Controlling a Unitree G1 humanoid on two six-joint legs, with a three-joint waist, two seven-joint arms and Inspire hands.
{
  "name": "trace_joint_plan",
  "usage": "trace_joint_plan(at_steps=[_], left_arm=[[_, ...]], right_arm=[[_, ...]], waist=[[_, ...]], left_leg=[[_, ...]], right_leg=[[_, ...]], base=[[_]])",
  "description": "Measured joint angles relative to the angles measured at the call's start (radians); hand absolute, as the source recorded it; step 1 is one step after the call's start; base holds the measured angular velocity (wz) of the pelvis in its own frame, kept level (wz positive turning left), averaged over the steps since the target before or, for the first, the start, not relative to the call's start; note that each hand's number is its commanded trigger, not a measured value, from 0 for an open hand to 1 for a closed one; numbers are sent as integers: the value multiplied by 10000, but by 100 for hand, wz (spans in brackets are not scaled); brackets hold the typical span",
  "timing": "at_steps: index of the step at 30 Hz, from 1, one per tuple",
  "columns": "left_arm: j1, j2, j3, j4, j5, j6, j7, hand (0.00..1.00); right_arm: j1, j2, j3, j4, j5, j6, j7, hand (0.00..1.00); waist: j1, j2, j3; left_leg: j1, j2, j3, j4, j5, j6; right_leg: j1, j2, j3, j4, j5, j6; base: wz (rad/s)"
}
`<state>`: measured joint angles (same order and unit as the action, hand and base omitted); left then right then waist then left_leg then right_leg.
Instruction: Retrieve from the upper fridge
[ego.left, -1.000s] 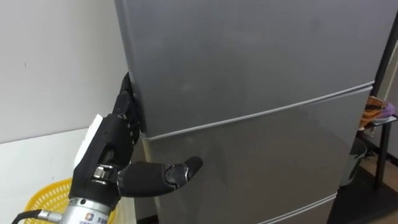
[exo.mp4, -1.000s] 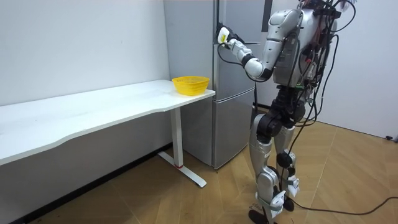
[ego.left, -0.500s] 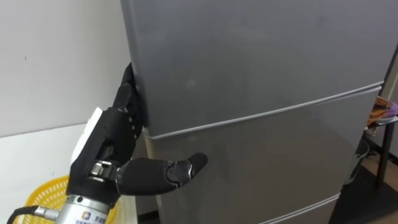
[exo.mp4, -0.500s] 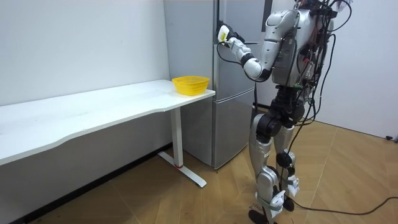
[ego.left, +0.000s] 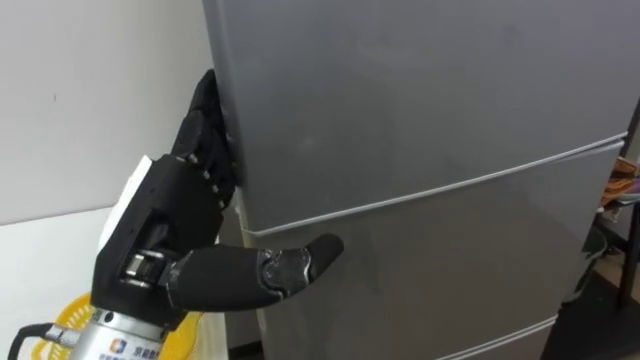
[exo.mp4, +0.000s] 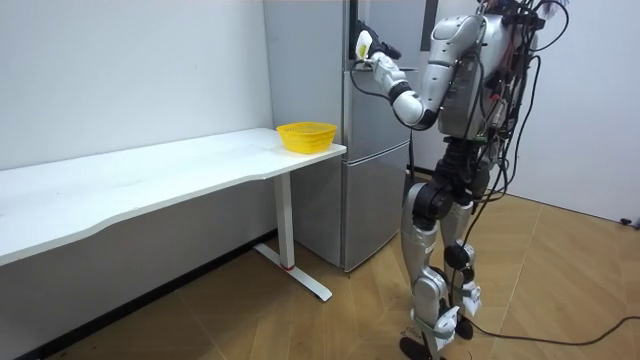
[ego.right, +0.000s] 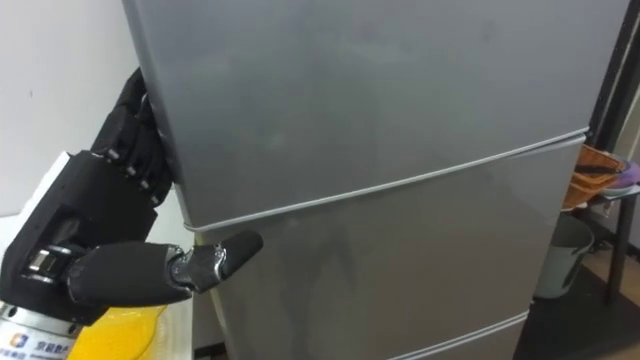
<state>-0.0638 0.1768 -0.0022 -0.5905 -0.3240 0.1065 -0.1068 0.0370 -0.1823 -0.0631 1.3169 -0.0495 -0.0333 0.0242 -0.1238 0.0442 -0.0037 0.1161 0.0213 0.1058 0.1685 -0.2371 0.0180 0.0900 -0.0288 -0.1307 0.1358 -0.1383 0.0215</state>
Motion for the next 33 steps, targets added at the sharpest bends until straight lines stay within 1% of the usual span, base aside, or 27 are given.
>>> trace_joint_plan(at_steps=[3, 6, 8, 9, 11, 16, 18, 21, 23, 26, 30, 33], left_arm=[[4, -2, -3, 1, -176, 0, -235, 0], [4, -2, -24, 0, -825, -8, -341, 0], [4, 5, -113, -1, -1455, -24, -356, 0], [5, 8, -142, -1, -1580, -24, -388, 0], [4, 19, -225, -1, -1945, -32, -562, 0], [5, 90, -436, 0, -1968, -227, -623, 0], [5, 225, -500, 0, -1969, -263, -635, 0], [4, 297, -547, 1, -2178, -271, -728, 0], [4, 366, -698, 1, -2344, -303, -762, 0], [4, 394, -827, 2, -2362, -336, -769, 0], [4, 490, -877, 3, -2498, -342, -794, 0], [4, 650, -880, 1, -2748, -356, -795, 0]], right_arm=[[139, -87, 7, 19, -113, 8, 10, 0], [179, -151, 85, 32, -767, 64, -41, 0], [175, -180, 453, 49, -1327, 164, -229, 0], [184, -187, 541, 77, -1506, 213, -264, 0], [216, -182, 1032, 163, -2256, 456, -275, 0], [314, -170, 1601, 233, -3142, 801, -207, 0], [329, -165, 1623, 214, -3198, 888, -130, 0], [330, -168, 1931, 211, -3199, 919, -114, 0], [328, -160, 2111, 207, -3201, 970, -106, 0], [309, -162, 2381, 191, -3200, 981, -110, 0], [329, -162, 2385, 159, -3203, 985, -107, 0], [347, -167, 2385, 160, -3200, 996, -108, 0]], waist=[[168, 41, 14], [286, 61, 13], [370, 73, 6], [406, 75, 5], [512, 76, 4], [555, 79, 1], [577, 76, 1], [691, 75, 1], [798, 75, 2], [853, 68, 7], [890, 70, 14], [887, 77, 14]], left_leg=[[-2, 1, -4, 2, 0, 0], [-8, 5, 0, 5, 2, 0], [-33, 4, 2, 17, 1, -1], [-36, 2, 2, 17, 1, 0], [-44, 1, -12, 17, 1, 0], [-90, -2, -12, 21, 1, 1], [-101, -11, -47, 51, 1, 1], [-101, -8, -13, 80, 1, 1], [-101, -7, -15, 111, 1, 1], [-86, -5, -4, 129, 1, 1], [-92, 12, -3, 131, 0, 2], [-136, 15, -12, 142, -2, 5]], right_leg=[[-1, 0, 3, 0, 0, 0], [-4, 1, 2, 6, -1, 0], [-21, -5, 7, 13, -1, 1], [-22, -9, 3, 15, -2, 1], [-23, -17, -20, 30, -3, 3], [-62, -29, -31, 52, -6, 7], [-53, -34, -62, 52, -7, 9], [-48, -33, -49, 54, -7, 8], [-38, -36, -52, 76, -8, 8], [-43, -42, -53, 134, -8, 8], [-49, -50, -37, 139, -12, 11], [-66, -52, -32, 136, -38, 17]], base=[[0], [0], [0], [0], [4], [0], [2], [0], [0], [0], [0], [1]])
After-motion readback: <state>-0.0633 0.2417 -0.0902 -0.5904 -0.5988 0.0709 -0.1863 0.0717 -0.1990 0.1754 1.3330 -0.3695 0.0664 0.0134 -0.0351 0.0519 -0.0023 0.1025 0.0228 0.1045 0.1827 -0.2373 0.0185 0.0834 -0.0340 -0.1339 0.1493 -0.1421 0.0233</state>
